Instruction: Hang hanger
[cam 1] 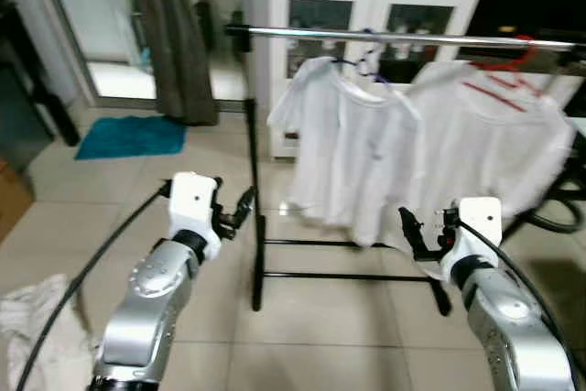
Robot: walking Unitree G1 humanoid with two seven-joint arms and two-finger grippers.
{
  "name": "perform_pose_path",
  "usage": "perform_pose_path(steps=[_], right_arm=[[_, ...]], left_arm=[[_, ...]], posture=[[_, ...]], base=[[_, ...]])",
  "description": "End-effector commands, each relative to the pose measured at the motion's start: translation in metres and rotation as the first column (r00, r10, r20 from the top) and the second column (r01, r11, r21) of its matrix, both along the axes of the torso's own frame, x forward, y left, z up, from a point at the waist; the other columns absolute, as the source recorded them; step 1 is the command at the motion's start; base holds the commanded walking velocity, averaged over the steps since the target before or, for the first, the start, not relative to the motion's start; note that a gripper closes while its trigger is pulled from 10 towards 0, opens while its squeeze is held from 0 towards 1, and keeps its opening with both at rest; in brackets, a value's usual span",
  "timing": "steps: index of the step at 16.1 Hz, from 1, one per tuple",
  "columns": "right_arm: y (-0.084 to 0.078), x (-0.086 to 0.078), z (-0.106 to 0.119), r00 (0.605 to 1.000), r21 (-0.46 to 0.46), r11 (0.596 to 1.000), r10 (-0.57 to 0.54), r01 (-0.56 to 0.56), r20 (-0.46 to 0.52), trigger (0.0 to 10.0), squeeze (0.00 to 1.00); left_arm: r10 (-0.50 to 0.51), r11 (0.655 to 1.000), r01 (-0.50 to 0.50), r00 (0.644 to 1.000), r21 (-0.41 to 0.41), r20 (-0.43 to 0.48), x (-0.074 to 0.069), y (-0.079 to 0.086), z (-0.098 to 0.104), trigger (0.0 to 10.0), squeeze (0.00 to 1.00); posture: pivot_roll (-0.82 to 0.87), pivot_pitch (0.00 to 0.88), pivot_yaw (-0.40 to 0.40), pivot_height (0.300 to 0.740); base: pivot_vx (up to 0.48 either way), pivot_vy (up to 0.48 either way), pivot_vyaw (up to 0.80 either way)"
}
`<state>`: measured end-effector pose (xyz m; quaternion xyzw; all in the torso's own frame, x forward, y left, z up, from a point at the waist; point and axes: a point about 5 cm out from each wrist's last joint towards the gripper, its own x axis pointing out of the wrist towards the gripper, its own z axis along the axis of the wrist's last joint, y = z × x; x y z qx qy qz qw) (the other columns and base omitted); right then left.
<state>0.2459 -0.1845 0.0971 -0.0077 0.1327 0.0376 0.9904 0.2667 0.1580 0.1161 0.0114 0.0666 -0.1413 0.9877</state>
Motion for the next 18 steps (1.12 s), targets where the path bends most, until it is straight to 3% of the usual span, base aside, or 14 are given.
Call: perform_pose_path(steps=[1, 6, 9, 15, 18], right_arm=[[-0.002, -0.002, 0.005, 1.0, -0.002, 1.0, -0.003, 0.003, 0.016, 10.0, 0.0], [-0.007, -0.009, 0.004, 1.0, -0.013, 1.0, -0.005, 0.005, 0.007, 10.0, 0.0], [-0.006, -0.006, 0.003, 1.0, -0.032, 0.999, 0.028, -0.028, 0.012, 10.0, 0.0], [-0.009, 0.007, 0.007, 0.999, -0.03, 1.0, 0.006, -0.005, 0.04, 10.0, 0.0], [-0.016, 0.006, 0.001, 1.0, -0.056, 0.998, 0.029, -0.029, 0.006, 10.0, 0.0]], left_arm=[[0.006, 1.0, -0.006, 1.0, -0.005, -0.002, -0.004, 0.001, 0.0, 10.0, 0.0], [0.027, 0.999, -0.027, 0.999, -0.021, -0.02, -0.017, 0.008, -0.008, 10.0, 0.0], [0.082, 0.995, -0.083, 0.996, -0.049, -0.02, -0.03, 0.016, -0.011, 10.0, 0.0], [0.147, 0.989, -0.148, 0.989, -0.026, -0.019, -0.03, 0.021, -0.01, 10.0, 0.0], [0.181, 0.982, -0.183, 0.982, -0.034, -0.056, -0.042, 0.025, -0.017, 10.0, 0.0]], posture=[[0.0, 0.021, -0.029, 0.74], [-0.01, 0.0, -0.053, 0.74], [0.02, 0.0, -0.091, 0.74], [0.04, 0.0, -0.096, 0.74], [0.05, 0.001, -0.123, 0.74]], base=[[0.337, 0.0, 0.0], [0.344, 0.0, 0.0], [0.0, 0.0, 0.0], [0.0, 0.0, 0.0], [0.0, 0.0, 0.0]])
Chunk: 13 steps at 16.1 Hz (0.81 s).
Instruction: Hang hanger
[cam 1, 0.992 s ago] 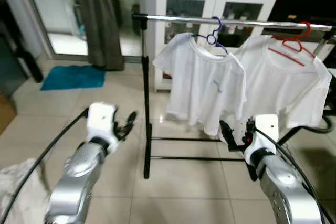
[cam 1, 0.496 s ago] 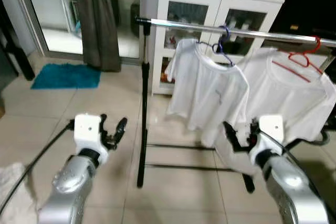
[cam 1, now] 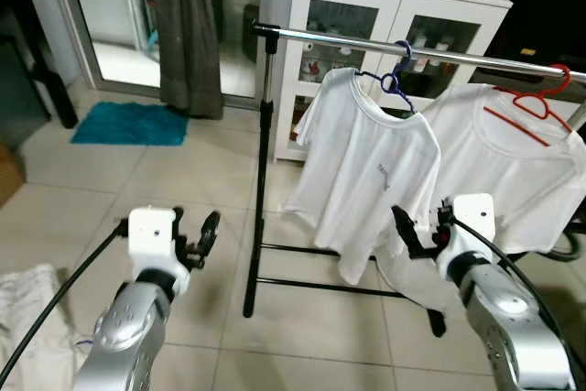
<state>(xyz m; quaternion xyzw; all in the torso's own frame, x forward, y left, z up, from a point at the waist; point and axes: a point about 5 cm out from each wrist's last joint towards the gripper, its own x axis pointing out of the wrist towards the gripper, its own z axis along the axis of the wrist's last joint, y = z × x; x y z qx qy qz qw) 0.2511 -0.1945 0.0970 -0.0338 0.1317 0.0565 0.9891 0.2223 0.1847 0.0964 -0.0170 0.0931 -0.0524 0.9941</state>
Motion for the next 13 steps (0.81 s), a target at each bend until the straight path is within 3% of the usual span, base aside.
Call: perform_pose_path(steps=[1, 4, 5, 7, 10, 13], right_arm=[[-0.009, -0.001, 0.001, 1.0, -0.004, 1.0, -0.019, 0.019, 0.005, 10.0, 0.0], [-0.017, 0.006, 0.006, 0.999, -0.002, 1.0, -0.02, 0.02, 0.026, 10.0, 0.0], [-0.02, 0.019, 0.008, 0.998, 0.029, 0.998, -0.064, 0.063, 0.028, 10.0, 0.0], [-0.019, 0.026, 0.013, 0.997, 0.008, 0.999, -0.053, 0.053, 0.047, 10.0, 0.0], [-0.017, 0.028, 0.014, 0.994, 0.018, 0.997, -0.072, 0.071, 0.077, 10.0, 0.0], [-0.014, 0.038, 0.008, 0.991, 0.046, 0.995, -0.098, 0.094, 0.087, 10.0, 0.0]], left_arm=[[0.011, 1.0, -0.011, 1.0, 0.0, -0.005, -0.002, 0.0, 0.001, 10.0, 0.0], [0.007, 1.0, -0.007, 1.0, 0.005, -0.003, 0.001, -0.003, 0.002, 10.0, 0.0], [-0.005, 1.0, 0.005, 1.0, 0.027, 0.013, 0.015, -0.003, 0.004, 10.0, 0.0], [-0.019, 1.0, 0.018, 1.0, 0.023, 0.015, 0.019, -0.004, 0.005, 10.0, 0.0], [-0.041, 0.997, 0.041, 0.999, 0.06, 0.0, 0.023, -0.002, 0.002, 10.0, 0.0], [0.004, 0.998, -0.004, 1.0, 0.058, 0.008, 0.034, 0.013, 0.004, 10.0, 0.0]], posture=[[0.05, 0.0, -0.131, 0.74], [0.07, 0.0, -0.162, 0.74], [0.08, 0.0, -0.166, 0.74], [0.06, 0.0, -0.152, 0.74], [0.09, 0.0, -0.13, 0.74], [0.12, 0.0, -0.121, 0.74]], base=[[0.0, 0.0, 0.0], [0.0, 0.0, 0.0], [0.0, 0.0, 0.0], [0.0, 0.0, 0.0], [0.0, 0.0, 0.0], [0.0, 0.0, 0.0]])
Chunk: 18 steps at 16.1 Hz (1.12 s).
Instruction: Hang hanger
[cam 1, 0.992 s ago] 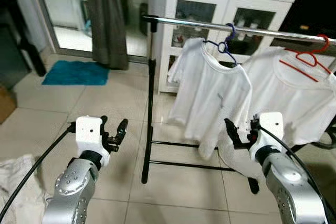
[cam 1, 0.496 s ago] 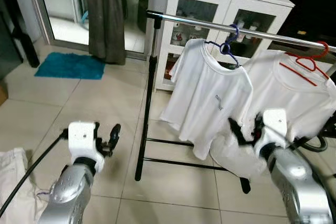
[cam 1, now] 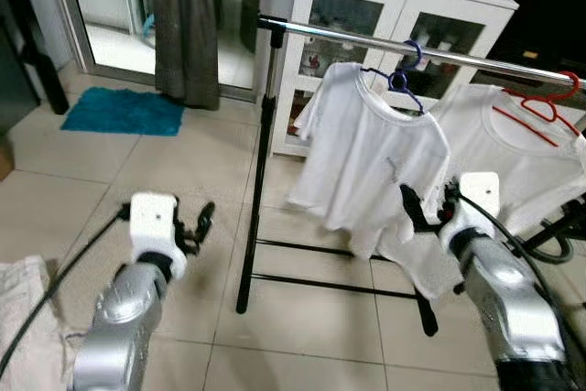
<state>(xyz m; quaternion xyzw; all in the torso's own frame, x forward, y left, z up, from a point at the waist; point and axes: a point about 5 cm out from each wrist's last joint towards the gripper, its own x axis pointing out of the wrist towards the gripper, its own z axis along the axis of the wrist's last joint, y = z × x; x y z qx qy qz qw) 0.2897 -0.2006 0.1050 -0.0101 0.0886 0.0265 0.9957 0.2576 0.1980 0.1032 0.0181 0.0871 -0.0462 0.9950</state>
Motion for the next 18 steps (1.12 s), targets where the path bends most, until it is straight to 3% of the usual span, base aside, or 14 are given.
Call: perform_pose_path(steps=[1, 4, 7, 11, 14, 18], right_arm=[[-0.005, 0.006, 0.0, 0.999, 0.016, 0.999, -0.045, 0.045, 0.023, 10.0, 0.0], [-0.005, 0.02, 0.001, 0.992, 0.056, 0.992, -0.115, 0.112, 0.046, 10.0, 0.0], [-0.007, 0.008, 0.006, 0.992, 0.059, 0.993, -0.107, 0.103, 0.072, 10.0, 0.0], [-0.03, -0.024, -0.005, 0.987, 0.012, 0.988, -0.156, 0.156, 0.025, 10.0, 0.0], [-0.036, -0.025, -0.003, 0.989, -0.007, 0.989, -0.148, 0.148, 0.014, 10.0, 0.0], [-0.029, -0.007, 0.009, 0.997, -0.035, 0.996, -0.078, 0.079, 0.028, 10.0, 0.0]], left_arm=[[-0.001, 1.0, 0.001, 1.0, 0.002, 0.005, 0.008, 0.005, 0.0, 10.0, 0.0], [0.004, 0.999, -0.005, 1.0, 0.031, 0.025, 0.024, 0.012, 0.003, 10.0, 0.0], [-0.046, 0.999, 0.047, 0.999, 0.01, -0.023, 0.013, 0.002, -0.009, 10.0, 0.0], [-0.091, 0.995, 0.088, 0.994, -0.041, -0.066, -0.004, -0.018, -0.026, 10.0, 0.0], [-0.089, 0.995, 0.086, 0.994, -0.049, -0.067, -0.006, -0.022, -0.028, 10.0, 0.0], [-0.038, 0.998, 0.035, 0.998, -0.051, -0.057, -0.013, -0.021, -0.029, 10.0, 0.0]], posture=[[0.15, 0.0, -0.117, 0.74], [0.16, 0.0, -0.102, 0.74], [0.11, 0.0, -0.085, 0.74], [0.04, 0.0, -0.076, 0.74], [0.05, 0.0, -0.112, 0.74], [0.05, 0.0, -0.148, 0.74]], base=[[0.0, 0.0, 0.0], [0.0, 0.0, 0.0], [0.0, 0.0, 0.0], [0.0, 0.0, 0.0], [0.0, 0.0, 0.0], [0.0, 0.0, 0.0]])
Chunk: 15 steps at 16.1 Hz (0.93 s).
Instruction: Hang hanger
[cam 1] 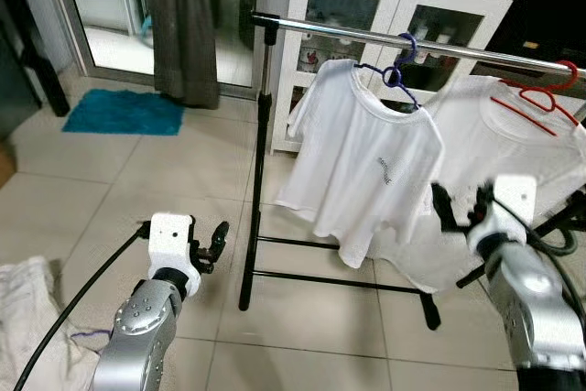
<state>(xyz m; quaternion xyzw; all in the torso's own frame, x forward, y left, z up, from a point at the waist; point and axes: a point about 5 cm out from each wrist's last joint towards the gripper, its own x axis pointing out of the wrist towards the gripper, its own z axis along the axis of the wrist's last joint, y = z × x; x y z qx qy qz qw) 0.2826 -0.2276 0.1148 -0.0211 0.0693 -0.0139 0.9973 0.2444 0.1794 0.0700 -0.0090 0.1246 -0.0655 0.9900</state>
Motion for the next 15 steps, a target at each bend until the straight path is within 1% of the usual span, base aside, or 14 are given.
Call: perform_pose_path(steps=[1, 2, 3, 4, 5, 6, 7, 8, 9, 10, 12, 13, 15], right_arm=[[0.0, 0.002, 0.001, 1.0, -0.01, 1.0, 0.008, -0.008, -0.005, 10.0, 0.0], [0.001, 0.003, 0.003, 1.0, -0.014, 1.0, 0.008, -0.008, 0.006, 10.0, 0.0], [0.001, 0.001, 0.004, 1.0, 0.001, 1.0, -0.005, 0.005, 0.009, 10.0, 0.0], [0.003, -0.002, 0.002, 1.0, 0.009, 1.0, 0.002, -0.002, 0.008, 10.0, 0.0], [0.006, -0.007, -0.005, 1.0, 0.016, 1.0, 0.007, -0.007, -0.011, 10.0, 0.0], [0.007, -0.008, -0.006, 1.0, 0.018, 1.0, 0.006, -0.006, -0.014, 10.0, 0.0], [0.006, -0.006, -0.01, 1.0, 0.043, 0.999, -0.017, 0.018, -0.024, 10.0, 0.0], [0.009, -0.004, -0.009, 1.0, 0.037, 0.999, -0.006, 0.007, -0.021, 10.0, 0.0], [0.01, -0.004, -0.008, 1.0, 0.054, 0.999, -0.006, 0.006, -0.011, 10.0, 0.0], [0.009, -0.004, -0.007, 1.0, 0.063, 0.998, -0.009, 0.009, -0.008, 10.0, 0.0], [0.009, -0.008, -0.01, 1.0, 0.056, 0.998, -0.011, 0.012, -0.015, 10.0, 0.0], [0.008, -0.009, -0.01, 1.0, 0.055, 0.998, -0.016, 0.017, -0.015, 10.0, 0.0], [0.007, -0.008, -0.01, 1.0, 0.054, 0.998, -0.022, 0.022, -0.013, 10.0, 0.0]], left_arm=[[0.004, 1.0, -0.004, 1.0, -0.006, 0.021, 0.001, -0.003, 0.003, 10.0, 0.0], [0.01, 1.0, -0.009, 1.0, -0.01, 0.015, 0.004, -0.003, 0.001, 10.0, 0.0], [-0.001, 1.0, 0.001, 1.0, 0.004, 0.009, 0.006, -0.005, 0.0, 10.0, 0.0], [-0.016, 1.0, 0.016, 1.0, -0.003, 0.016, 0.008, -0.007, 0.003, 10.0, 0.0], [-0.013, 1.0, 0.013, 1.0, -0.003, 0.025, 0.009, -0.007, 0.006, 10.0, 0.0], [-0.013, 1.0, 0.013, 0.999, -0.001, 0.03, 0.008, -0.007, 0.006, 10.0, 0.0], [0.014, 1.0, -0.014, 0.997, 0.001, 0.072, 0.01, -0.002, 0.015, 10.0, 0.0], [0.032, 0.999, -0.033, 0.996, 0.003, 0.087, 0.011, 0.001, 0.018, 10.0, 0.0], [0.007, 1.0, -0.008, 0.995, 0.013, 0.096, 0.011, -0.001, 0.02, 10.0, 0.0], [-0.011, 1.0, 0.008, 0.996, 0.025, 0.094, 0.012, -0.002, 0.021, 10.0, 0.0], [-0.02, 1.0, 0.018, 0.997, 0.022, 0.079, 0.012, -0.001, 0.021, 10.0, 0.0], [-0.035, 0.999, 0.033, 0.997, 0.036, 0.069, 0.013, -0.001, 0.02, 10.0, 0.0], [-0.022, 0.999, 0.02, 0.998, 0.034, 0.064, 0.016, 0.001, 0.019, 10.0, 0.0]], posture=[[0.04, 0.0, -0.141, 0.74], [0.03, 0.0, -0.133, 0.74], [0.03, 0.0, -0.127, 0.74], [0.03, 0.0, -0.122, 0.74], [0.05, 0.0, -0.122, 0.74], [0.06, 0.0, -0.123, 0.74], [0.07, 0.0, -0.122, 0.74], [0.07, 0.0, -0.106, 0.74], [0.07, 0.0, -0.097, 0.74], [0.07, 0.0, -0.094, 0.74], [0.06, 0.0, -0.079, 0.74], [0.06, 0.0, -0.076, 0.74], [0.06, 0.0, -0.073, 0.74]], base=[[0.0, 0.0, 0.0], [0.0, 0.0, 0.0], [0.0, 0.0, 0.0], [0.0, 0.0, 0.0], [0.0, 0.0, 0.0], [0.0, 0.0, 0.0], [0.0, 0.0, 0.0], [0.0, 0.0, 0.0], [0.0, 0.0, 0.0], [0.0, 0.0, 0.0], [0.0, 0.0, 0.0], [0.0, 0.0, 0.0], [0.0, 0.0, 0.0]])
